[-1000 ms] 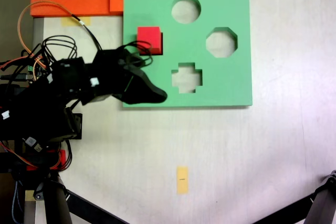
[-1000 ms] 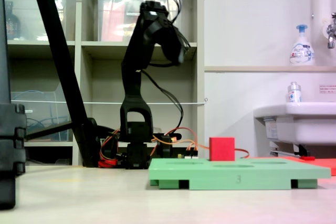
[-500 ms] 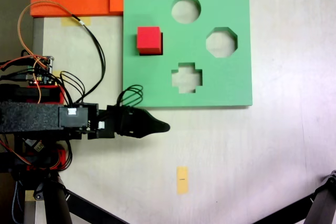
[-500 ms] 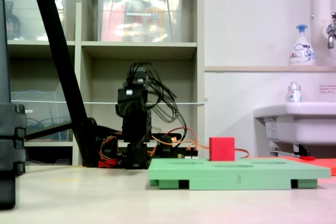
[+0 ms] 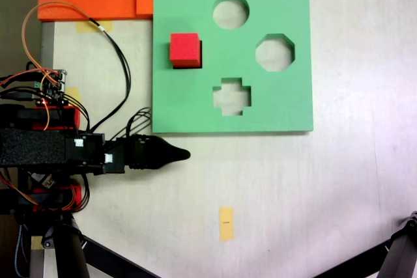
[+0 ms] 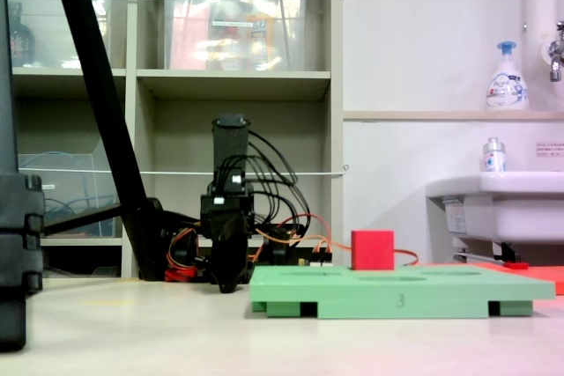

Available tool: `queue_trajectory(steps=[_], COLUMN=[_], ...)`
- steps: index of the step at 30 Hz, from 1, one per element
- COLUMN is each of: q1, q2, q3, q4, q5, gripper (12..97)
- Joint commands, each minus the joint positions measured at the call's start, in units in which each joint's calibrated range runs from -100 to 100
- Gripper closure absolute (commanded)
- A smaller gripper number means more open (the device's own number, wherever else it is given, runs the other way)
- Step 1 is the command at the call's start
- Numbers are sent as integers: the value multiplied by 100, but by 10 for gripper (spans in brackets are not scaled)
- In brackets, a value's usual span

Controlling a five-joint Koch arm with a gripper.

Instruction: Put the square block into the corresponding hole

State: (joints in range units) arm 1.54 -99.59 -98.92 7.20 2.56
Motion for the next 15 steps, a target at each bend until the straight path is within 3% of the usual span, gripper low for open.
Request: queue_trajectory(steps=[1,15], q1=[10,10], q2=[-41,-41], q3=[-108,-108], q4=[-705,-570], q5=[-29,-20], gripper=[607,603])
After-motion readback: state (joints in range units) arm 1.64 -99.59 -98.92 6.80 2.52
